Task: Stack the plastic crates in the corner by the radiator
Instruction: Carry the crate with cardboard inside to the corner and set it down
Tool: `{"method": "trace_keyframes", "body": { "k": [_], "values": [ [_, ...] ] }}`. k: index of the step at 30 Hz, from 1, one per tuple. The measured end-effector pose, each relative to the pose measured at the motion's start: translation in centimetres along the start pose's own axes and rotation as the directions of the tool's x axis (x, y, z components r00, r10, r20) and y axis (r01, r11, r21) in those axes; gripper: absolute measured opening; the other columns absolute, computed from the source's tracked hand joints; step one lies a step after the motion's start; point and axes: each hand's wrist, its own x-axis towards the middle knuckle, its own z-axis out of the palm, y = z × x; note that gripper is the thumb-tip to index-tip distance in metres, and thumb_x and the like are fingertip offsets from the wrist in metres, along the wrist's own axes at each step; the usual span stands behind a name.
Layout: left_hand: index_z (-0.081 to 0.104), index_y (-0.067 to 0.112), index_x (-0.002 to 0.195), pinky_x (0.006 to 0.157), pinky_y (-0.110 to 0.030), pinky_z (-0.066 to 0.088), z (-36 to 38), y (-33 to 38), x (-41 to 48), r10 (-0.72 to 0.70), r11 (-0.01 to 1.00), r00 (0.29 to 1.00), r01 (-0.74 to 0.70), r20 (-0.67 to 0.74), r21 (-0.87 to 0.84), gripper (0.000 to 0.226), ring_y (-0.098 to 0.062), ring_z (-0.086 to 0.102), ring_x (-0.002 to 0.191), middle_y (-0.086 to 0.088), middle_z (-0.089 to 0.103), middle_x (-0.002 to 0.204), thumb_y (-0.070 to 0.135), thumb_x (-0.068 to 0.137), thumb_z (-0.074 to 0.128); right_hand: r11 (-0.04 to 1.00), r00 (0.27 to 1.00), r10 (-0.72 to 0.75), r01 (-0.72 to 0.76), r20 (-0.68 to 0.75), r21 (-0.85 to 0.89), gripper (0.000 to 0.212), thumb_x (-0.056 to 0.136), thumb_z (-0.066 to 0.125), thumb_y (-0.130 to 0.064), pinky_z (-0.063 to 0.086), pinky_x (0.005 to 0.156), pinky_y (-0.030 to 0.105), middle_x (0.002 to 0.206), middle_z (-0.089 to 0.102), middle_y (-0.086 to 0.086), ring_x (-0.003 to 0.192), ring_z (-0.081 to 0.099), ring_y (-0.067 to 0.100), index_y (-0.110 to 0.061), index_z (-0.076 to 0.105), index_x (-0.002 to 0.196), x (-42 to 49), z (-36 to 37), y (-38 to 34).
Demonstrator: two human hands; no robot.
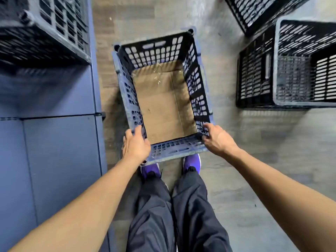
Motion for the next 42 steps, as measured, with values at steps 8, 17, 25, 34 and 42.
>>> {"method": "trace_keyframes", "body": {
  "k": [8, 17, 25, 34, 42],
  "values": [
    [0.0, 0.012, 0.156, 0.106, -0.045, 0.035, 0.9, -1.6, 5.1, -0.092, 0.995, 0.994, 0.09, -0.057, -0.031, 0.075, -0.035, 0.032, 0.139, -0.016, 0.021, 0.156, 0.029, 0.1, 0.047, 0.998, 0.985, 0.06, -0.063, -0.164, -0.009, 0.051, 0.09, 0.049, -0.018, 0.041, 0.098, 0.048, 0.133, 0.044, 0.025, 0.121, 0.044, 0.043, -0.01, 0.038, 0.14, 5.1, 1.4, 0.7],
    [-0.003, 0.009, 0.156, 0.11, -0.044, 0.031, 0.4, 0.3, 9.4, -0.193, 0.972, 0.977, 0.177, -0.096, -0.157, 0.078, -0.035, 0.027, 0.144, -0.014, 0.012, 0.162, 0.029, 0.099, 0.047, 0.991, 0.956, 0.135, -0.126, -0.259, 0.051, 0.052, 0.086, 0.045, -0.014, 0.039, 0.096, 0.049, 0.128, 0.045, 0.028, 0.12, 0.042, 0.045, -0.001, 0.032, 0.135, 8.8, 0.8, 0.0],
    [0.029, 0.013, 0.135, 0.087, -0.045, 0.044, -0.9, -0.6, 12.7, -0.215, 0.961, 0.958, 0.172, -0.191, -0.218, 0.05, -0.041, 0.053, 0.113, -0.018, 0.052, 0.128, 0.02, 0.093, 0.054, 0.898, 0.96, 0.247, -0.177, -0.129, 0.404, 0.047, 0.082, 0.056, -0.017, 0.048, 0.084, 0.04, 0.111, 0.063, 0.019, 0.102, 0.06, 0.038, -0.008, 0.041, 0.125, 11.8, -1.9, -0.3],
    [0.041, 0.011, 0.107, 0.063, -0.035, 0.037, -5.5, -0.7, 8.3, -0.135, 0.986, 0.969, 0.111, -0.209, -0.121, 0.024, -0.028, 0.053, 0.08, -0.001, 0.05, 0.08, 0.017, 0.091, 0.057, 0.878, 0.94, 0.288, -0.182, -0.185, 0.442, 0.025, 0.085, 0.056, -0.024, 0.042, 0.074, 0.035, 0.099, 0.065, 0.013, 0.092, 0.059, 0.034, -0.007, 0.055, 0.103, 7.4, -3.6, 0.9],
    [0.045, 0.001, 0.12, 0.076, -0.041, 0.05, -13.5, 3.9, -2.5, -0.141, 0.99, 0.98, 0.144, -0.141, 0.009, 0.043, -0.04, 0.062, 0.101, -0.022, 0.063, 0.111, 0.021, 0.086, 0.063, 0.928, 0.963, 0.214, -0.147, -0.166, 0.342, 0.018, 0.086, 0.053, -0.028, 0.037, 0.069, 0.034, 0.086, 0.059, 0.013, 0.079, 0.053, 0.031, -0.012, 0.046, 0.08, -3.4, -11.6, 1.1]
  ]
}}
